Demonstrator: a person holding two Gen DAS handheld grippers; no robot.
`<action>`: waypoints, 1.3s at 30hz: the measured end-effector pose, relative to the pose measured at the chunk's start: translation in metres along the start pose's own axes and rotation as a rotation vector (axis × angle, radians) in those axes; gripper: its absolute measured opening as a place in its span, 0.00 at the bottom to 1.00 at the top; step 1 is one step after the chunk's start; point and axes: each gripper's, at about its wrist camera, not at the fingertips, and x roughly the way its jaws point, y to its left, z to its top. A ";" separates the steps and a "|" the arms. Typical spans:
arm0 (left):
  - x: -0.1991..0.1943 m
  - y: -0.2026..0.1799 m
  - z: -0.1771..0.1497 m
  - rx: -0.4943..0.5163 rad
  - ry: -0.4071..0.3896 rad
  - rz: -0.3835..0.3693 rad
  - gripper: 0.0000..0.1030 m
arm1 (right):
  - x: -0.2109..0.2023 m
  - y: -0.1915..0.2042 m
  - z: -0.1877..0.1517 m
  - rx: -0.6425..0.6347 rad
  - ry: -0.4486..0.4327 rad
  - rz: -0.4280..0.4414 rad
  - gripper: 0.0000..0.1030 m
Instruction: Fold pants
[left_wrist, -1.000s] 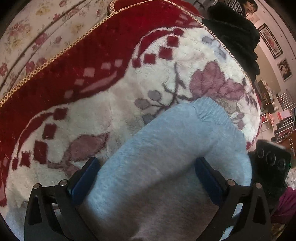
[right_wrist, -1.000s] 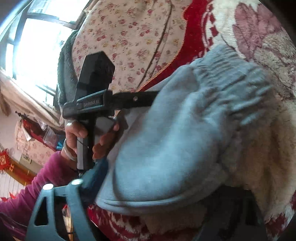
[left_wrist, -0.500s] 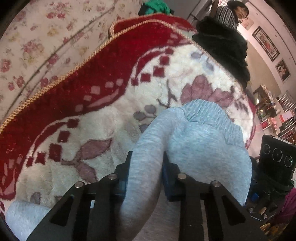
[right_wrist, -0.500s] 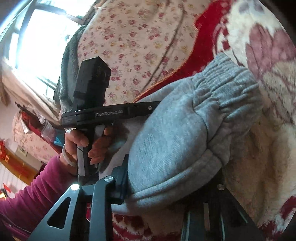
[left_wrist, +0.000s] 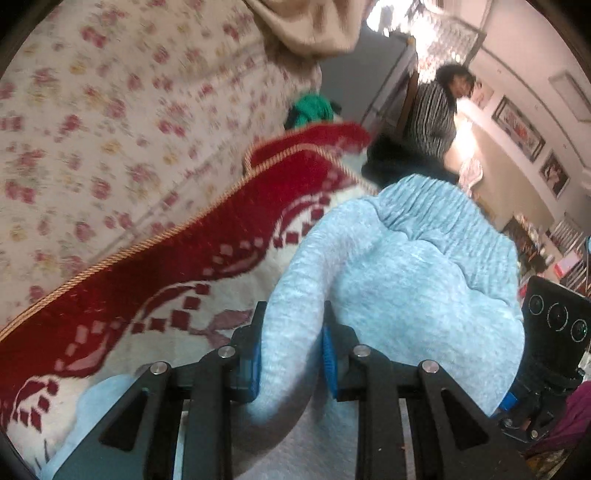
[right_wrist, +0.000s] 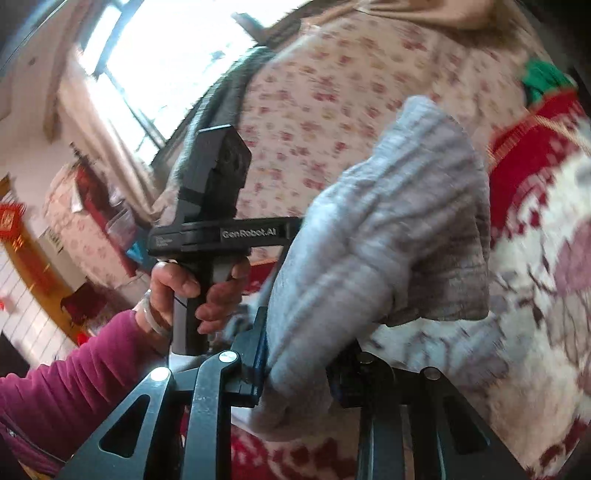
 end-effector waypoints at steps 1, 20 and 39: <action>-0.014 0.003 -0.002 -0.008 -0.024 0.006 0.25 | 0.002 0.009 0.003 -0.023 0.003 0.004 0.28; -0.194 0.100 -0.116 -0.250 -0.224 0.226 0.21 | 0.109 0.168 -0.004 -0.349 0.142 0.116 0.28; -0.326 0.140 -0.260 -0.570 -0.401 0.452 0.39 | 0.194 0.256 -0.111 -0.707 0.361 0.171 0.82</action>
